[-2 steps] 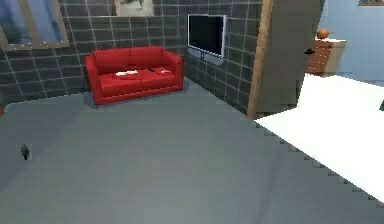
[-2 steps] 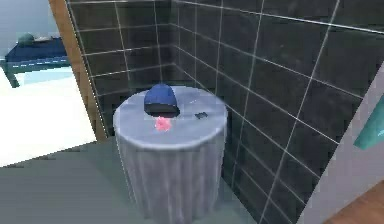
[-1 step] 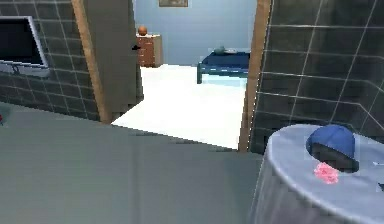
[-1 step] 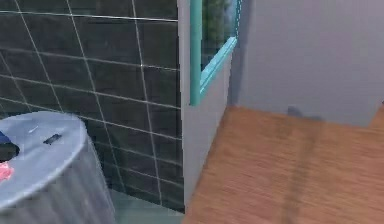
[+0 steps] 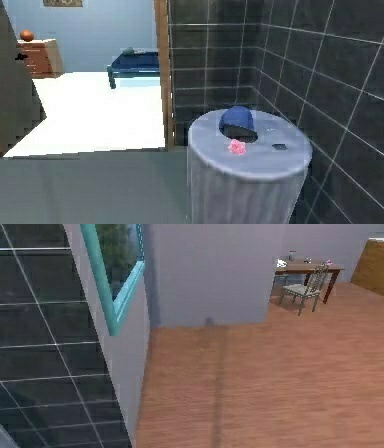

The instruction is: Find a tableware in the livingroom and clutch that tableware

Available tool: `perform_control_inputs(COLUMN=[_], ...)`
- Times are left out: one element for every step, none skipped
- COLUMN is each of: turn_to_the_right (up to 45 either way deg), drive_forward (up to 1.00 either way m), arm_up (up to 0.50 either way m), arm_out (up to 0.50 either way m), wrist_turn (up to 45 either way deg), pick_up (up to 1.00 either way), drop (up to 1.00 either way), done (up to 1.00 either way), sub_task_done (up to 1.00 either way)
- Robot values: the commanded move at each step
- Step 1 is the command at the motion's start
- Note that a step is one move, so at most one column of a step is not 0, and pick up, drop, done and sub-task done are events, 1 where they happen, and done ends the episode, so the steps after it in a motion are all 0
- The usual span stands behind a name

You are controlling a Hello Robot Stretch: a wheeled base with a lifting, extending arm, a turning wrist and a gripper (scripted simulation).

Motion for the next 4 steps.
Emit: perform_control_inputs(turn_to_the_right=[0.0,-45.0,-9.0,0.0], drive_forward=[0.55,0.0,0.0,0.0], arm_up=[0.0,0.0,0.0,0.5], arm_out=[0.0,0.0,0.0,0.0], wrist_turn=[0.0,0.0,0.0,0.0], pick_up=[0.0,0.0,0.0,0.0], drop=[0.0,0.0,0.0,0.0], done=[0.0,0.0,0.0,0.0], sub_task_done=[0.0,0.0,0.0,0.0])
